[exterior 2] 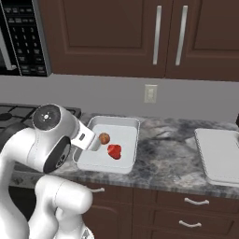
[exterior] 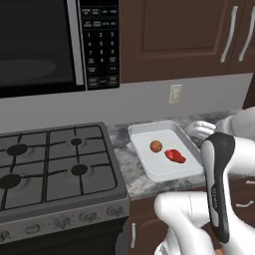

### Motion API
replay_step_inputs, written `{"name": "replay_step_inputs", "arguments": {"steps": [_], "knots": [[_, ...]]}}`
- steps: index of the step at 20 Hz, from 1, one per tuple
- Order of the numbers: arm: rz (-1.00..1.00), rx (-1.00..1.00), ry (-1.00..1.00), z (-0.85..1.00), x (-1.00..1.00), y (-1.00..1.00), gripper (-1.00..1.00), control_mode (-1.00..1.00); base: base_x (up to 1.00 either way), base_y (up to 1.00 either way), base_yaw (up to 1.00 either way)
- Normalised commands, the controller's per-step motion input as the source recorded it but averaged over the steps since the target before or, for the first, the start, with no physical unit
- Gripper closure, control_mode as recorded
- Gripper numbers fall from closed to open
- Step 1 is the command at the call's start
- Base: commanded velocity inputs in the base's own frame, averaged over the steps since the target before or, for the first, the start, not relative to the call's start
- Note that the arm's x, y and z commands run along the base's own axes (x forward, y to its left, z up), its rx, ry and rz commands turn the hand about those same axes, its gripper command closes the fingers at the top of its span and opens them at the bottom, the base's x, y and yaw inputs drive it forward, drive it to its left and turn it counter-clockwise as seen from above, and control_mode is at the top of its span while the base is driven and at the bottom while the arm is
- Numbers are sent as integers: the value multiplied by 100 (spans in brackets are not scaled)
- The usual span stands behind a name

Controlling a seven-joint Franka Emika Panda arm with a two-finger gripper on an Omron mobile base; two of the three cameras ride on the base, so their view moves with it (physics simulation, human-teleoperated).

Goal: Place one onion and one steak in each tupperware on the nearby counter, to pack two identical lunches.

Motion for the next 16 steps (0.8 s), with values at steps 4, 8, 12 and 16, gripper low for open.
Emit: {"name": "replay_step_inputs", "arguments": {"steps": [4,8,12,16], "knots": [[2,-3,0,0,-41,-2,-100,-100,0,0,0],[10,-8,0,0,-11,4,-100,-100,0,0,0],[11,-11,1,0,0,14,-100,-100,0,0,0],[0,0,0,0,0,0,-100,100,-17,-12,1]]}}
